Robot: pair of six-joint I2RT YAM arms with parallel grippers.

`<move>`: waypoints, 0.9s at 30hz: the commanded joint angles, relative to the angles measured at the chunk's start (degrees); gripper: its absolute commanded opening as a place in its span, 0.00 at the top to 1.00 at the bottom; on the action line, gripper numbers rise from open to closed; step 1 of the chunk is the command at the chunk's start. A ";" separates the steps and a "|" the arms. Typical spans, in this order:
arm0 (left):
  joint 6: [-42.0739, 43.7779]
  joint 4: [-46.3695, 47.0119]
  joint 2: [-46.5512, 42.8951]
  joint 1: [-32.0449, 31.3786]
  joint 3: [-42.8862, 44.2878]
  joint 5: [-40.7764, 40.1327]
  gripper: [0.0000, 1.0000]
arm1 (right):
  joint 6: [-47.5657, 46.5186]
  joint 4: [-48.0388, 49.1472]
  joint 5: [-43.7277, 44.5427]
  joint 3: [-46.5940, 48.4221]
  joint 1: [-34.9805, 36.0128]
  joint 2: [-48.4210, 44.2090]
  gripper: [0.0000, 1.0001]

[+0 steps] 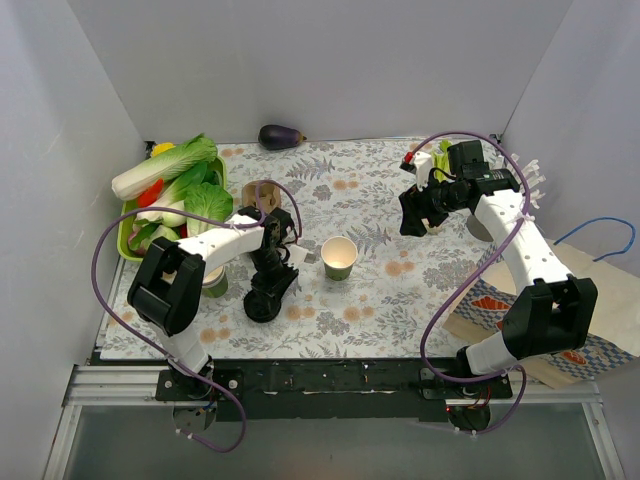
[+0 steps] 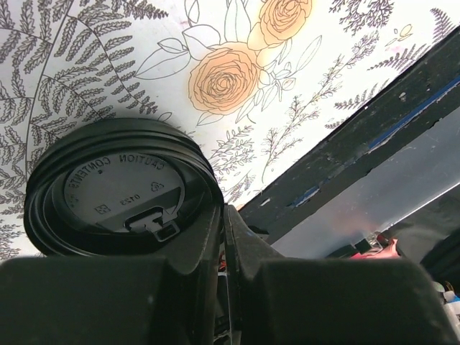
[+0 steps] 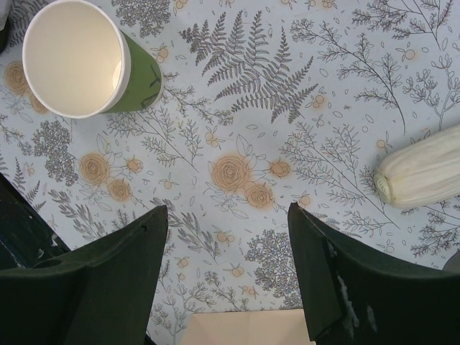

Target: Pack the takeout coffee

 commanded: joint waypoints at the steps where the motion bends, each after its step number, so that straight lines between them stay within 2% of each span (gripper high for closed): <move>1: 0.41 0.10 -2.74 -0.09 -0.32 -1.45 0.96 | 0.26 1.22 -1.39 0.93 0.35 0.06 0.24; 4: 0.59 -1.04 -3.70 -0.01 0.21 -2.86 1.00 | 0.35 1.05 -1.47 1.37 0.35 0.06 0.24; 11: 1.11 -3.94 -8.09 0.08 1.00 -6.20 1.00 | 0.53 0.69 -2.35 1.72 0.35 -0.64 0.24; 18: 1.29 -6.40 -10.65 0.17 4.59 -4.27 1.00 | 0.97 -0.27 -4.89 4.01 0.35 -0.29 0.24; 25: 2.52 -10.62 -4.95 0.08 21.72 4.60 1.00 | 1.31 -2.38 -10.17 10.42 0.88 0.41 0.24; 27: 3.31 -10.98 -3.19 0.17 27.96 9.34 1.00 | 1.32 -2.73 -12.53 12.61 0.88 1.12 0.25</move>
